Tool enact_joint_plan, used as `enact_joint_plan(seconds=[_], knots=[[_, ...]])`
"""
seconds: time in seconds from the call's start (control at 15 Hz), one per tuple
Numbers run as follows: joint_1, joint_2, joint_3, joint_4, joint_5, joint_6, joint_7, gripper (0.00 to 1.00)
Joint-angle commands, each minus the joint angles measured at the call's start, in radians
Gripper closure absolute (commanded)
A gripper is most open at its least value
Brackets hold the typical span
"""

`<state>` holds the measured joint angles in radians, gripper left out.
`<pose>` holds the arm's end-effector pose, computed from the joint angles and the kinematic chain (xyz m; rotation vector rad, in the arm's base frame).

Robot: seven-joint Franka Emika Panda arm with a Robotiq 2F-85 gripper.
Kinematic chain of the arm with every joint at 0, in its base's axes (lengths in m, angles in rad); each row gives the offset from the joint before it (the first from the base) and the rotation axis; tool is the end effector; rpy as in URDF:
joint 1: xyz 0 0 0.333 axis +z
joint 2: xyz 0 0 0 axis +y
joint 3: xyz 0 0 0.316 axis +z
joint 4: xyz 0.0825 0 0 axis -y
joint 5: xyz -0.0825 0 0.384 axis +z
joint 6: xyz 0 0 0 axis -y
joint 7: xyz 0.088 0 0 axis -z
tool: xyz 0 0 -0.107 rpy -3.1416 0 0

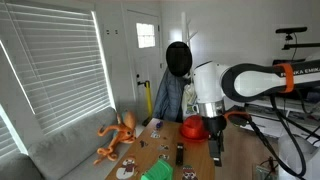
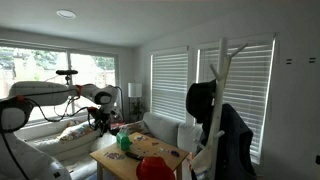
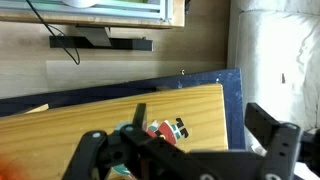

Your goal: Move the black hat from the stand to the table

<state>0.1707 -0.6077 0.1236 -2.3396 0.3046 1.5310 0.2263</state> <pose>0.3204 0.1390 0.5379 -2.9408 -0.0290 0.3755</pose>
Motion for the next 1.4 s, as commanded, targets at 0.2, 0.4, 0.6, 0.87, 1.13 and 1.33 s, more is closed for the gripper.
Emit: enact_joint_plan(seconds=[0.2,0.4,0.6,0.87,1.13,1.33], knots=[[-0.026,-0.002,0.02,0.003,0.009,-0.006,-0.011,0.0],[-0.026,-0.002,0.02,0.003,0.009,-0.006,-0.011,0.0],[-0.026,-0.002,0.02,0.003,0.009,-0.006,-0.011,0.0],[-0.063,-0.021,0.013,0.005,-0.002,0.023,0.037,0.0],[-0.148,-0.057,-0.001,0.032,-0.073,0.105,0.094,0.0],[-0.202,-0.052,0.0,0.068,-0.17,0.167,0.103,0.0]])
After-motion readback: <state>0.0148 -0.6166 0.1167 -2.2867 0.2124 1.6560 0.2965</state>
